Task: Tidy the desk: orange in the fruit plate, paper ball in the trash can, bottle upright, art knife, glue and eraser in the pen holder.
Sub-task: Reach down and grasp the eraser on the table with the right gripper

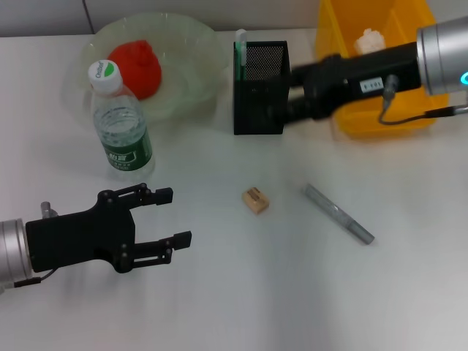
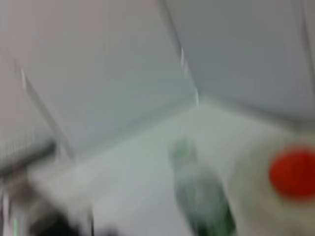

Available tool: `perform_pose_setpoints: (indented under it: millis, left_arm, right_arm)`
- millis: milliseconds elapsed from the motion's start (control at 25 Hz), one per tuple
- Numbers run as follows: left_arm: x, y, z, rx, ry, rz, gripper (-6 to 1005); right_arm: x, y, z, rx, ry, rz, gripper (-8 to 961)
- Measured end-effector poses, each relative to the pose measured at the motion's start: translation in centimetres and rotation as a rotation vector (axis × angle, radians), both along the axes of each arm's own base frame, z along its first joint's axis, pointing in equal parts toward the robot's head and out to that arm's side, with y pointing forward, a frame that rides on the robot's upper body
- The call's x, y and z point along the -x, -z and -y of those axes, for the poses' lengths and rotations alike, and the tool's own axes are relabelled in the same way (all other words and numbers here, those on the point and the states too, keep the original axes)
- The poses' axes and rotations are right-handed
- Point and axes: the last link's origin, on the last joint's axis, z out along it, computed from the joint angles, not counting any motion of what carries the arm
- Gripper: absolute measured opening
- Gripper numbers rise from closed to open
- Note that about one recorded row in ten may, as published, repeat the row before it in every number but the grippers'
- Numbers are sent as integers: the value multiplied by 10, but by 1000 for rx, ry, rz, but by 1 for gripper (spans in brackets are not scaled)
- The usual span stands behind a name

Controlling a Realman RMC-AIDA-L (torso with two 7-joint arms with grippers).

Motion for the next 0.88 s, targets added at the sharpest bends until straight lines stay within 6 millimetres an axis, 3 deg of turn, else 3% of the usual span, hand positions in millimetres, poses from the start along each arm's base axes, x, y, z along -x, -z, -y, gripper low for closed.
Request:
perform_pose_setpoints:
  millis: [80, 200, 400, 520, 720, 880]
  left_arm:
    - [0, 0, 0, 2, 2, 2, 784]
    - [-1, 0, 1, 2, 3, 3, 784]
    - [-2, 1, 2, 7, 8, 11, 784]
    - [-1, 1, 2, 13, 9, 7, 784]
    - [0, 1, 2, 20, 8, -3, 784]
    - [2, -2, 1, 19, 3, -9, 784]
  right_arm:
    - [8, -4, 1, 57, 1, 173, 794]
    - [16, 0, -4, 120, 23, 412, 792]
    - [31, 29, -3, 194, -31, 726, 790]
    - [33, 48, -2, 206, -77, 793, 788]
    - [30, 84, -6, 184, -120, 771, 785]
    - [26, 102, -7, 158, -136, 752, 783]
